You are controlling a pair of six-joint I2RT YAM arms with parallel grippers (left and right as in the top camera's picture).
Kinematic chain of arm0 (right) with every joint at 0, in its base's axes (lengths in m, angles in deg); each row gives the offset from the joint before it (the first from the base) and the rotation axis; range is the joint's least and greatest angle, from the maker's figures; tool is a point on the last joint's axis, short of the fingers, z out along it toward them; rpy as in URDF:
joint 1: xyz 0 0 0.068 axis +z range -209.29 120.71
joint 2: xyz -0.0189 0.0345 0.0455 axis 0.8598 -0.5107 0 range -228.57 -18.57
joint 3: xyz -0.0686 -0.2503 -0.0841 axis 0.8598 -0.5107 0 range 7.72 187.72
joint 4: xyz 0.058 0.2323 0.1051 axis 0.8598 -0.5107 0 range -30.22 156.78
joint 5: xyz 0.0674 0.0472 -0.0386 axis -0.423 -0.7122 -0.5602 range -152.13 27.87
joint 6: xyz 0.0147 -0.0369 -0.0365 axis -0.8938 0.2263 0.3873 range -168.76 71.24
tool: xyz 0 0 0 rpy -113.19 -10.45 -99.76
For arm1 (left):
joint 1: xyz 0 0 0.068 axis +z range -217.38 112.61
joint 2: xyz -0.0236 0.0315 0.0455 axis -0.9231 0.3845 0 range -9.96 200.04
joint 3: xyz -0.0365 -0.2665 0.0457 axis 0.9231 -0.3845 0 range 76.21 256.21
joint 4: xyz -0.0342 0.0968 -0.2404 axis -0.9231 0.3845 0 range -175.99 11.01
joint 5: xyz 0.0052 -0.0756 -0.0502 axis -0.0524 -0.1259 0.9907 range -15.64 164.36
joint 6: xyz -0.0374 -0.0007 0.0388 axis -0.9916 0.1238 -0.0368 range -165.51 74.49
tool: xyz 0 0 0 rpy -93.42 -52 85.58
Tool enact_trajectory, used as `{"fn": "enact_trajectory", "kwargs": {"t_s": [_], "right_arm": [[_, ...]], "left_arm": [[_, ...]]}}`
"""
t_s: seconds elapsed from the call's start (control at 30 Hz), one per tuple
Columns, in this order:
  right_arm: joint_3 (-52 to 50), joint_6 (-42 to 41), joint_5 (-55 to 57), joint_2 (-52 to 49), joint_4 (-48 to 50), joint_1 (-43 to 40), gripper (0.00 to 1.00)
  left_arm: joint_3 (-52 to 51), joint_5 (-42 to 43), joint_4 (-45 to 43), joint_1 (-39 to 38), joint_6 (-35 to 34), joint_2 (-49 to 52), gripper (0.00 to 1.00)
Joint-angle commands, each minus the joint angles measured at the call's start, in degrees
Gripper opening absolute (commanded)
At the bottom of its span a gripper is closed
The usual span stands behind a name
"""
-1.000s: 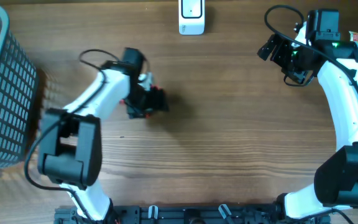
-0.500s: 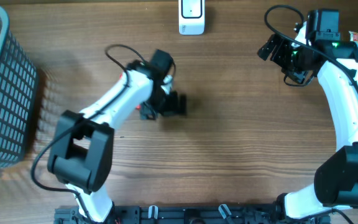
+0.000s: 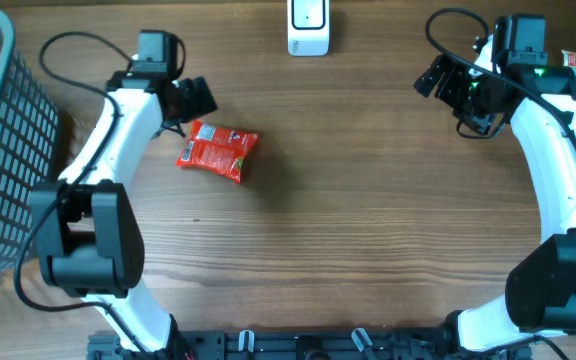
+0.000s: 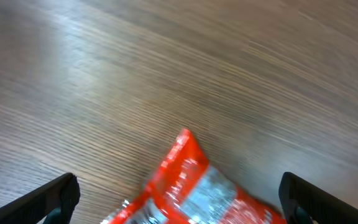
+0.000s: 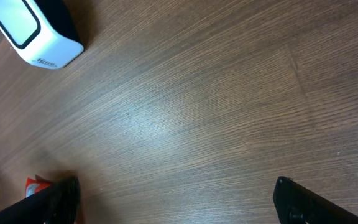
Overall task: Scan the item barcode
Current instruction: 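Drag the red snack bag right toward the table centre and release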
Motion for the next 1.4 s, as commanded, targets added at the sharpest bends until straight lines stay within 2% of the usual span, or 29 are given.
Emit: {"fn": "enact_trajectory", "kwargs": {"t_s": [0.0, 0.17, 0.47, 0.57, 0.8, 1.1, 1.37], "right_arm": [[-0.22, -0.39, 0.74, -0.7, 0.15, 0.09, 1.0], [-0.22, -0.39, 0.74, -0.7, 0.13, 0.09, 1.0], [-0.22, -0.37, 0.74, -0.7, 0.13, 0.09, 1.0], [-0.22, -0.37, 0.74, -0.7, 0.13, 0.09, 1.0], [-0.22, -0.39, 0.74, -0.7, 0.15, 0.09, 1.0], [-0.22, -0.39, 0.74, -0.7, 0.15, 0.09, 1.0], [-0.22, -0.39, 0.74, -0.7, 0.15, 0.09, 1.0]], "left_arm": [[-0.74, 5.79, 0.46, 0.98, -1.75, 4.72, 0.96], [-0.76, 15.93, 0.5, 0.02, -1.77, 8.24, 0.94], [-0.76, 16.83, 6.03, -6.01, -0.83, 13.42, 0.92], [-0.74, 21.77, 8.96, -8.92, 4.11, 13.42, 0.91], [-0.74, 28.02, 15.82, -17.79, 5.7, 13.42, 0.91], [-0.59, 30.36, 17.29, -30.82, 3.76, 13.29, 0.89], [1.44, 30.29, 19.34, -30.25, 3.56, 10.71, 0.86]]}}
